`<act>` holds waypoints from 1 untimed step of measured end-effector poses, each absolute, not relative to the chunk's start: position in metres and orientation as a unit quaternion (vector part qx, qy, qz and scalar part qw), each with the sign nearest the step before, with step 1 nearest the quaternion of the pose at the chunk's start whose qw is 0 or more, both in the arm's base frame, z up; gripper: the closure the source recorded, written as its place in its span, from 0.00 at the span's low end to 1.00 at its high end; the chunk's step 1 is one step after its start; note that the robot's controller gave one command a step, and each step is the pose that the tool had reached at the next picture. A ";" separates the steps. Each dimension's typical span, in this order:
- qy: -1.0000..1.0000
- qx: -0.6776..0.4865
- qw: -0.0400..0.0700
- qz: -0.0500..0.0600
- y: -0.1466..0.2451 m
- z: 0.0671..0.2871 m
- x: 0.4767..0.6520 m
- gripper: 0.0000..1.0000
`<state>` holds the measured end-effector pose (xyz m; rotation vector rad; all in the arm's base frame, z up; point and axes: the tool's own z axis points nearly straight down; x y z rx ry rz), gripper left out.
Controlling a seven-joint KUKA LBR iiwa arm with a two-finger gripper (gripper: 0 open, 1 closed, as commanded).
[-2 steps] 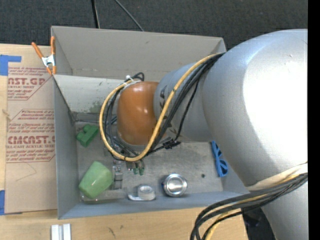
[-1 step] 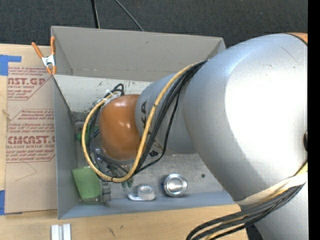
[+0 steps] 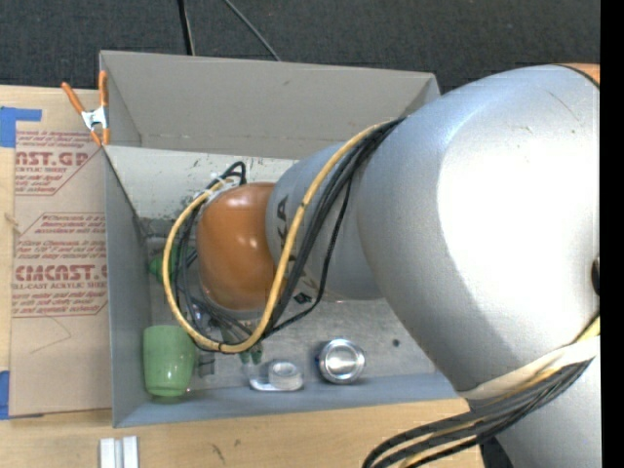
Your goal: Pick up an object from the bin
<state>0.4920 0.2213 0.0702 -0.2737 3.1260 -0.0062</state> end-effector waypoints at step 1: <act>0.998 -0.070 0.005 0.001 0.213 0.223 0.515 1.00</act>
Offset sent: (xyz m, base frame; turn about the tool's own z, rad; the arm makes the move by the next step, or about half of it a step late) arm 0.0204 -0.0090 0.1479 0.0340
